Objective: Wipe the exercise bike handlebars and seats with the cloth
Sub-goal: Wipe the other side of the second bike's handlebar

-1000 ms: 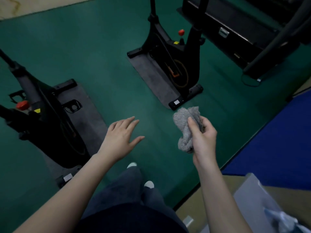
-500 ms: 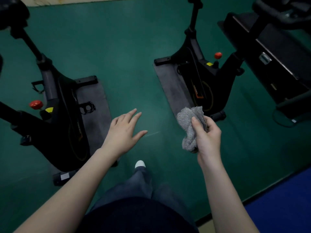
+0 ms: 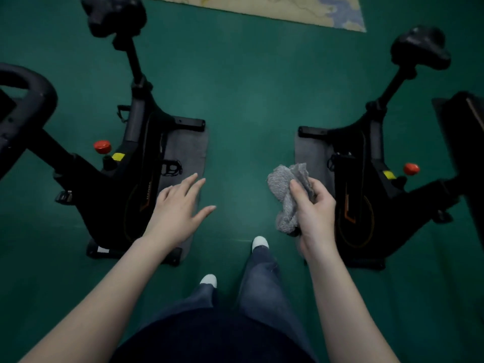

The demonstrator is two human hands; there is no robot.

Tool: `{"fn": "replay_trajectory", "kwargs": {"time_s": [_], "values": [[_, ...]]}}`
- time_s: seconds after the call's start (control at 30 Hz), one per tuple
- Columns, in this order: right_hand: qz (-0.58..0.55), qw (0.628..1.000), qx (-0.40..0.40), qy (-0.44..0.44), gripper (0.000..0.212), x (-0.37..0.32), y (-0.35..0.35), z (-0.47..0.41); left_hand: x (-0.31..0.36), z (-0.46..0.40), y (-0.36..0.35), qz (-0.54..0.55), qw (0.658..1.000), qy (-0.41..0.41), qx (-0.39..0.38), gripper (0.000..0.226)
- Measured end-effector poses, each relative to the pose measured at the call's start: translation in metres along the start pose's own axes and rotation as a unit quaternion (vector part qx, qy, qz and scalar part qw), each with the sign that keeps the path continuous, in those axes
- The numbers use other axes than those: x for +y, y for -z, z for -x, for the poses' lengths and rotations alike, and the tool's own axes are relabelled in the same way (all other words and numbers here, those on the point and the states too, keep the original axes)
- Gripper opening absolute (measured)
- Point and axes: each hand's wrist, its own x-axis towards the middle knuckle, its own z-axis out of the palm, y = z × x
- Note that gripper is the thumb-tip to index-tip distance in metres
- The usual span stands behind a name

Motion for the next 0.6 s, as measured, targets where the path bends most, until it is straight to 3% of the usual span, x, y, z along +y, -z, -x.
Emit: {"fn": "replay_trajectory", "kwargs": {"time_s": [0.33,0.6], "values": [[0.038,0.986,-0.159,0.030,0.011,-0.049,0.001,-0.158,0.074,-0.080,0.003,0.019,0.988,0.140,0.056,0.081],[0.059,0.960,-0.274,0.009,0.009,-0.060,-0.041,-0.218,0.079,-0.096,0.010,0.040,0.959,0.264,0.092,0.078]]}}
